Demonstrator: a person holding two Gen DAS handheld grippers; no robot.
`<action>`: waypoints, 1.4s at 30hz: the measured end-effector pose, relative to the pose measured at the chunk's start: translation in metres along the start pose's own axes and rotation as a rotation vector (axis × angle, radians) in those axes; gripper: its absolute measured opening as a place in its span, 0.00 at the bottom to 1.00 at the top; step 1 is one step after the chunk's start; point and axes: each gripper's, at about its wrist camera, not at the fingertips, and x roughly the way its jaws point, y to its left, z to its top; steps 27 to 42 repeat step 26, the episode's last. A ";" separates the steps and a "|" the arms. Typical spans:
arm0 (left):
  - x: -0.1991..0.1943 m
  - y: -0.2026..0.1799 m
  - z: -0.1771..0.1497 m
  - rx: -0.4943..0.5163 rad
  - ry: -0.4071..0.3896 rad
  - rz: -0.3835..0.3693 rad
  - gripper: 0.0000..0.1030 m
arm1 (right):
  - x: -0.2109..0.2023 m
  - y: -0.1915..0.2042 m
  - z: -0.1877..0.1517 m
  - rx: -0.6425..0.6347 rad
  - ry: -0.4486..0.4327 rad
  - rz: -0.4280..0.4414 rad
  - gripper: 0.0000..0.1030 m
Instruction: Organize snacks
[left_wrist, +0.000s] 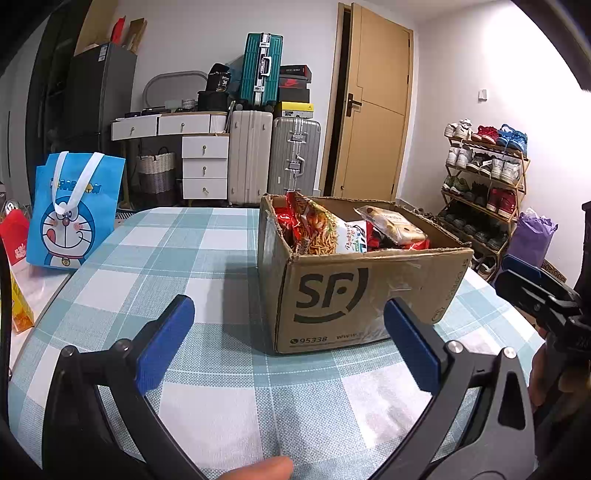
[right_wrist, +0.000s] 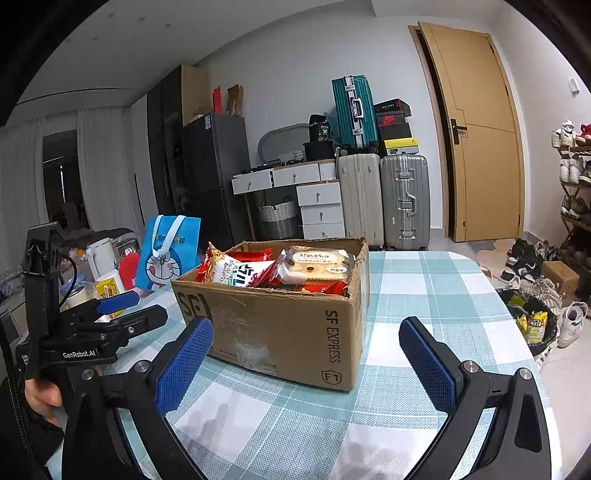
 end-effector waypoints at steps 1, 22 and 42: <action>0.000 0.000 0.000 0.000 0.000 -0.001 0.99 | 0.000 0.000 0.000 0.000 0.000 0.000 1.00; 0.000 0.000 0.000 0.001 -0.001 -0.002 0.99 | 0.001 -0.001 -0.001 0.004 0.005 0.002 1.00; 0.001 0.000 -0.001 0.001 -0.003 -0.003 0.99 | 0.002 -0.002 -0.002 0.004 0.004 0.003 1.00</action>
